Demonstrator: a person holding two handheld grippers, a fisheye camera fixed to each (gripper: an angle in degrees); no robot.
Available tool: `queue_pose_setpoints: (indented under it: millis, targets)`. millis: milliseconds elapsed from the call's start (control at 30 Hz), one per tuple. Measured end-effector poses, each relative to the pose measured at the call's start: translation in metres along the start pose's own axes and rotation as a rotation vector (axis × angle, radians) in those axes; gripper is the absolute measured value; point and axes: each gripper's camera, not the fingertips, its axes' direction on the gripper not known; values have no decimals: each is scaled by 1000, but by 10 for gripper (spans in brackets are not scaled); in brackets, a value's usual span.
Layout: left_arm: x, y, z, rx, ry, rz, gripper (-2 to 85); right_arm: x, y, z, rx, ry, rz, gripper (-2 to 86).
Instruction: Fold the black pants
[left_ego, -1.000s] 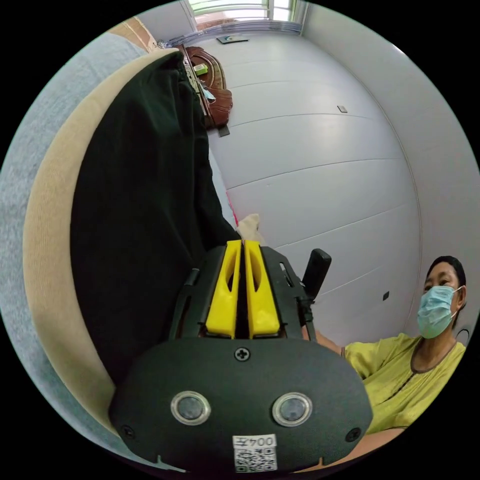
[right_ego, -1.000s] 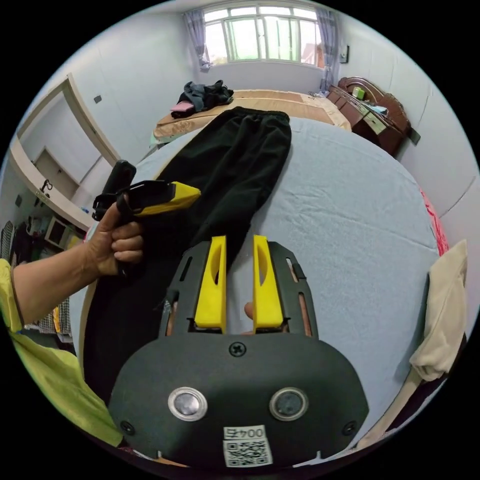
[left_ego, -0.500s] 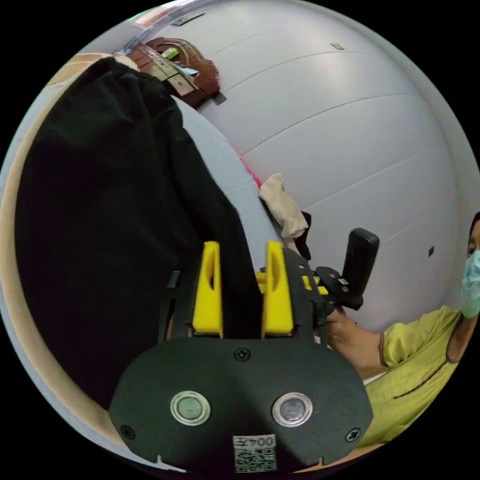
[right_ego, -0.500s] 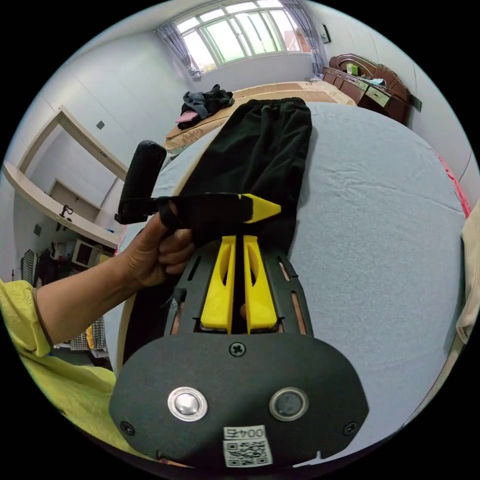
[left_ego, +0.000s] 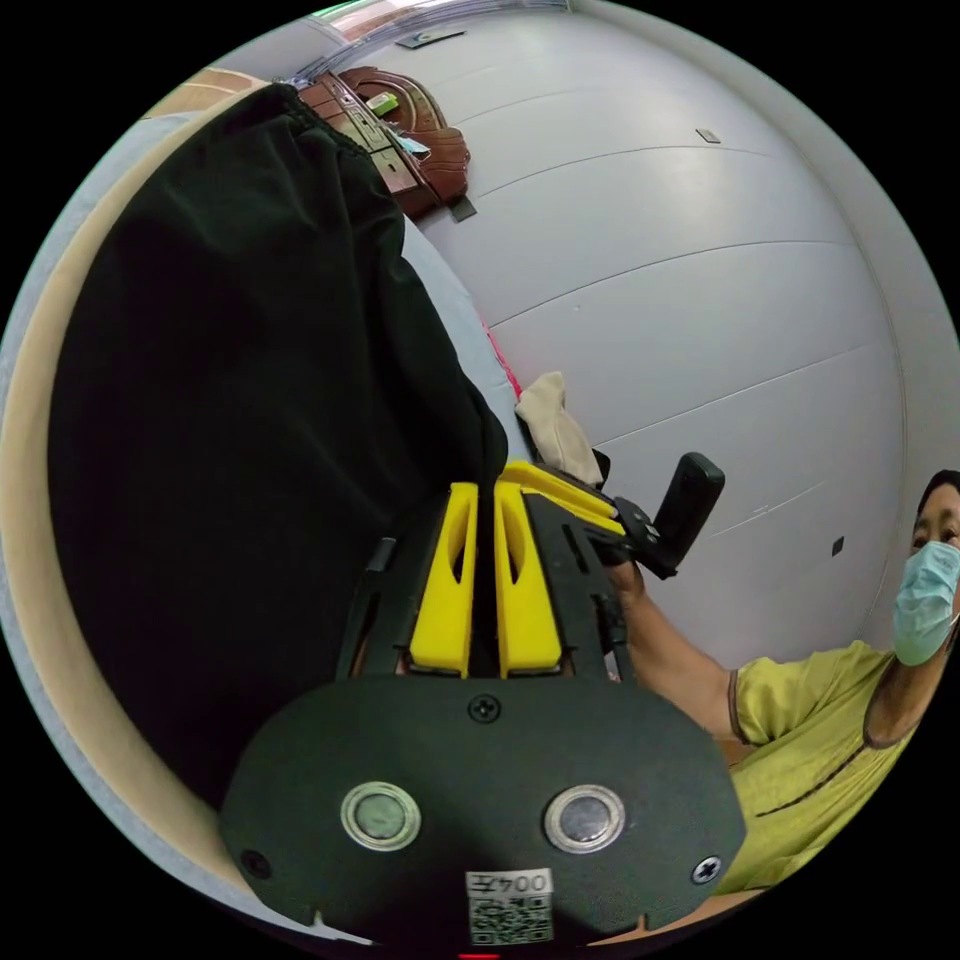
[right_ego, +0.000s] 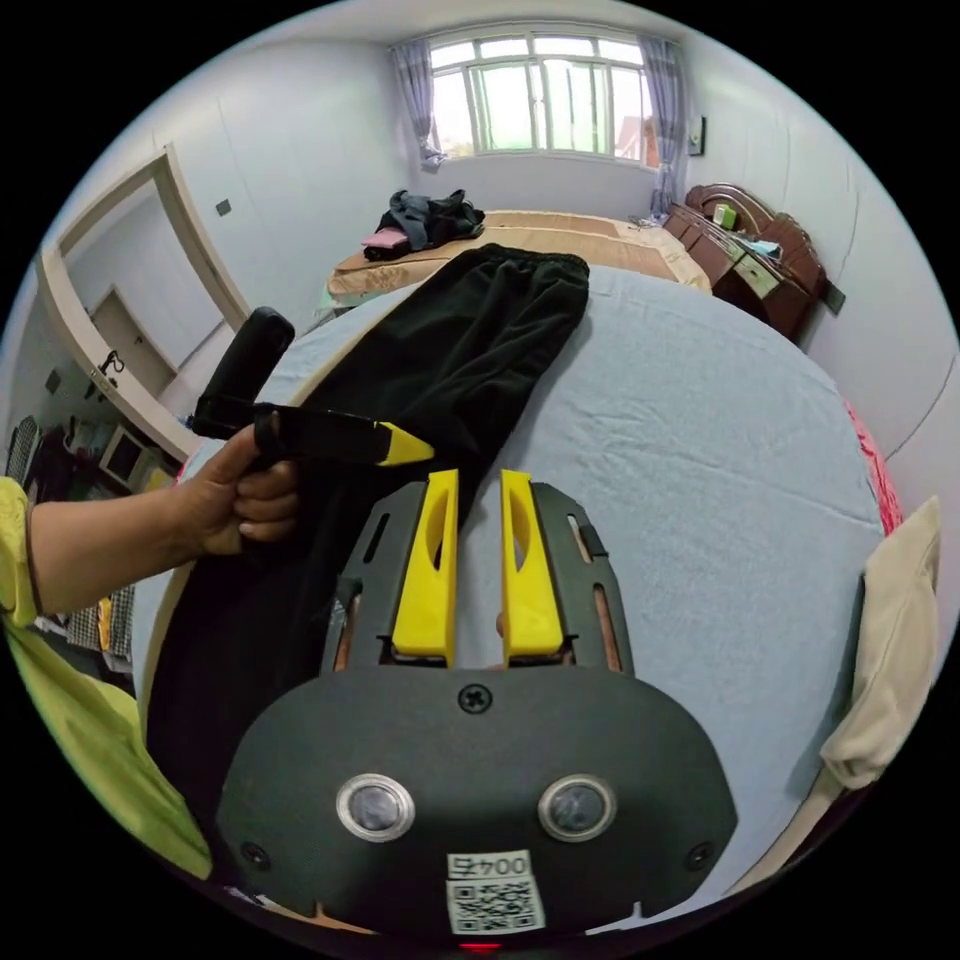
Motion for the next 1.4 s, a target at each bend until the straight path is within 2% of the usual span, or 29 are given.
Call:
queue_pose_setpoints:
  millis: [100, 233, 300, 400, 567, 700, 767, 967, 1100, 1267, 1400]
  targets:
    - [2, -1, 0, 0, 8, 1, 38, 6, 0, 16, -25, -16, -65, 76]
    - [4, -1, -1, 0, 25, 12, 54, 17, 1, 34, -21, -64, -105, 8]
    - [6, 0, -3, 22, 49, 29, 76, 30, 3, 39, -49, -46, -93, 0]
    - [3, 2, -8, 62, 78, 8, 91, 78, 20, 40, -95, 122, 57, -4]
    - [6, -2, -2, 32, 47, -5, 94, 168, 69, 38, -116, 81, 310, 1]
    - [8, -4, 1, 21, 43, -9, 91, 189, 90, 28, 2, -145, 310, 39]
    - [8, -4, 3, 16, 40, -11, 89, 202, 98, 36, 6, -275, 346, 58]
    - [12, -6, 6, 10, 24, -10, 88, 241, 125, 60, -43, -460, 451, 78]
    - [14, -8, 8, 2, 22, -5, 96, 247, 141, 65, -73, -454, 431, 83]
    - [16, -9, 9, 11, 24, 3, 124, 208, 151, 55, -17, -351, 254, 110]
    - [14, -10, 10, 11, 51, -12, 129, 211, 168, 67, -31, -386, 248, 114]
